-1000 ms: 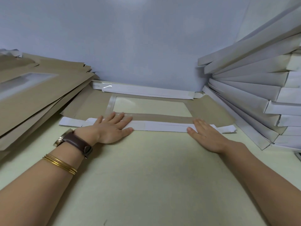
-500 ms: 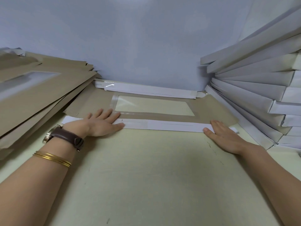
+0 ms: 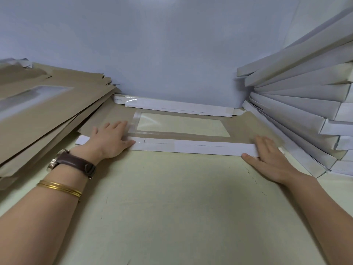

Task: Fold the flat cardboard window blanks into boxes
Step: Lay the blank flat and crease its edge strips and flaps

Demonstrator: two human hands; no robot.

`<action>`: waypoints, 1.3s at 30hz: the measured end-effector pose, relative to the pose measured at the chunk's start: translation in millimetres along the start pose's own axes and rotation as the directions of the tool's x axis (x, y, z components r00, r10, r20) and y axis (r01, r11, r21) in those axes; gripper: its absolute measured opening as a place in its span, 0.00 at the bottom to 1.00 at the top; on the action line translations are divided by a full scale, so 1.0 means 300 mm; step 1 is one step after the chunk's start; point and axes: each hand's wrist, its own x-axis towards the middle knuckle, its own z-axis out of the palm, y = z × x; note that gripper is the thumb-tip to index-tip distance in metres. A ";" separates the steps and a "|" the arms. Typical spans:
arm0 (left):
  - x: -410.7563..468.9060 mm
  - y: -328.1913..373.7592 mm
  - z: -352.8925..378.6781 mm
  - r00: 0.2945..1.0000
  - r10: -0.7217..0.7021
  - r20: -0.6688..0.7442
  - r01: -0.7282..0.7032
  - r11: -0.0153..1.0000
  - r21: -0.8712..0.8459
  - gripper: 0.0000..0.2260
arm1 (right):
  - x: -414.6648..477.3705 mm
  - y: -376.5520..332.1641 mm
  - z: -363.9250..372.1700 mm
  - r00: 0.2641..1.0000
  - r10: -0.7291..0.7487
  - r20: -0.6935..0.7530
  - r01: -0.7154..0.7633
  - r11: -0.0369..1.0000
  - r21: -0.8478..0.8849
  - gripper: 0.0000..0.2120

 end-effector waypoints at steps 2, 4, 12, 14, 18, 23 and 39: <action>-0.009 0.026 -0.011 0.984 0.114 -0.138 -0.117 0.993 -0.017 0.28 | -0.007 -0.032 -0.004 0.988 -0.123 -0.097 0.122 0.992 -0.015 0.34; -0.020 0.064 -0.017 0.922 0.297 -0.248 -0.316 0.948 -0.041 0.22 | -0.014 -0.079 -0.003 0.947 -0.275 -0.168 0.280 0.960 0.005 0.28; -0.051 0.158 0.005 0.896 0.427 -0.125 -0.436 0.898 -0.055 0.16 | -0.001 -0.169 0.039 0.896 -0.415 -0.158 0.416 0.909 -0.026 0.13; -0.052 0.160 0.007 0.897 0.426 -0.121 -0.434 0.899 -0.058 0.14 | 0.002 -0.170 0.040 0.901 -0.412 -0.133 0.412 0.911 -0.028 0.12; -0.055 0.157 0.004 0.899 0.418 -0.130 -0.429 0.901 -0.068 0.10 | 0.011 -0.178 0.035 0.917 -0.390 -0.088 0.389 0.921 -0.026 0.11; -0.060 0.161 -0.010 0.903 0.406 -0.137 -0.415 0.909 -0.041 0.11 | 0.021 -0.206 0.005 0.938 -0.342 -0.053 0.340 0.939 -0.047 0.15; -0.027 0.159 0.024 0.929 0.333 -0.164 -0.343 0.939 -0.036 0.13 | 0.073 -0.239 0.029 0.960 -0.274 -0.059 0.274 0.962 -0.010 0.10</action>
